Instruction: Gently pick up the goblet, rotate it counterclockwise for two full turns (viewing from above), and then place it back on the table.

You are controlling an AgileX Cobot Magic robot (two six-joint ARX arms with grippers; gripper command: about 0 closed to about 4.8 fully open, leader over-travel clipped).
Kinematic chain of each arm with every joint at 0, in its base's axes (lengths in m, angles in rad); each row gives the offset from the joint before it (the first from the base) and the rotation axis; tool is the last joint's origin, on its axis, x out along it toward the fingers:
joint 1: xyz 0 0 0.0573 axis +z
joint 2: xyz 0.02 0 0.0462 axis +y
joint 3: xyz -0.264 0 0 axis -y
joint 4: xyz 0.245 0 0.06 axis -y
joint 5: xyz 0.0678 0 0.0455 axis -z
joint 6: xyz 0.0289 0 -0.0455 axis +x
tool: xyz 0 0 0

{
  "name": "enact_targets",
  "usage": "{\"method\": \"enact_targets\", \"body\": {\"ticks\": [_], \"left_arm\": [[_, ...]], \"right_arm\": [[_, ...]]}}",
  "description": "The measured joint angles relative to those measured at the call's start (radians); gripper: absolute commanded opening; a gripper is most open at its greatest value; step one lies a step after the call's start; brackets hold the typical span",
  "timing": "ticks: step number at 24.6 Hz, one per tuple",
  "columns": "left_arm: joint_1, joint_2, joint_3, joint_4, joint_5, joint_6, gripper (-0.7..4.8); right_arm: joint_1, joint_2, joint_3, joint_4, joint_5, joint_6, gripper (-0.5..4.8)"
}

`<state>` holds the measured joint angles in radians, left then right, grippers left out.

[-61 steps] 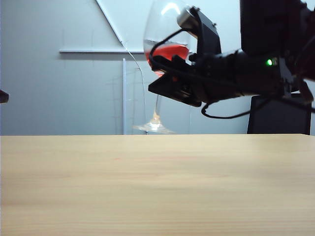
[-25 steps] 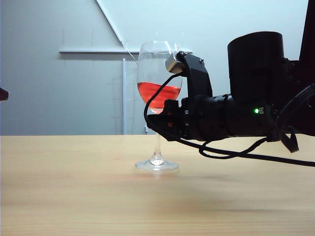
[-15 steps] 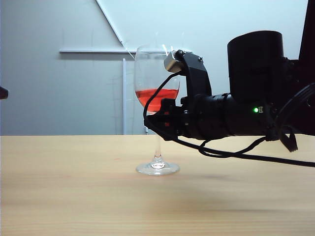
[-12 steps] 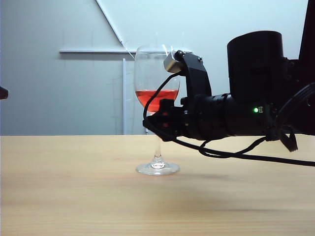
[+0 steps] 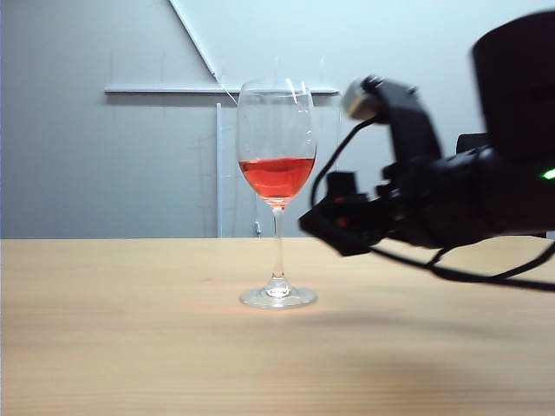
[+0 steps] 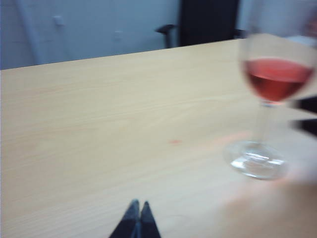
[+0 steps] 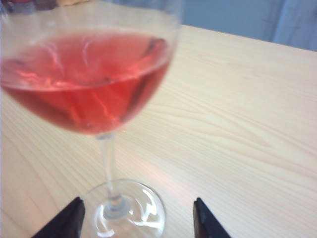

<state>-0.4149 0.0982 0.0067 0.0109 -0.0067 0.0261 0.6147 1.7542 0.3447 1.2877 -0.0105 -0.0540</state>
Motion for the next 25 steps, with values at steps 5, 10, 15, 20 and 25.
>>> {"method": "enact_targets", "body": {"ticks": [5,10,15,20,25], "left_arm": [[0.27,-0.03,0.0,-0.005,0.011,0.0,-0.05],[0.375,-0.094,0.0,0.009,0.006,0.0,-0.05],[0.41,-0.094,0.0,0.009,0.005,0.0,-0.05],[0.41,-0.094,0.0,0.008,0.006,0.0,-0.05],[0.41,-0.094,0.0,0.008,0.006,0.0,-0.05]], "right_arm": [[0.008,-0.311,-0.223,-0.024,0.093,0.001,1.62],[0.009,-0.745,-0.276,-0.36,0.169,0.0,-0.09],[0.005,-1.162,-0.245,-0.782,0.262,0.001,-0.09],[0.006,-1.307,-0.249,-0.893,0.274,0.001,0.04],[0.006,-1.356,-0.249,-0.912,0.279,0.001,0.04]]}}
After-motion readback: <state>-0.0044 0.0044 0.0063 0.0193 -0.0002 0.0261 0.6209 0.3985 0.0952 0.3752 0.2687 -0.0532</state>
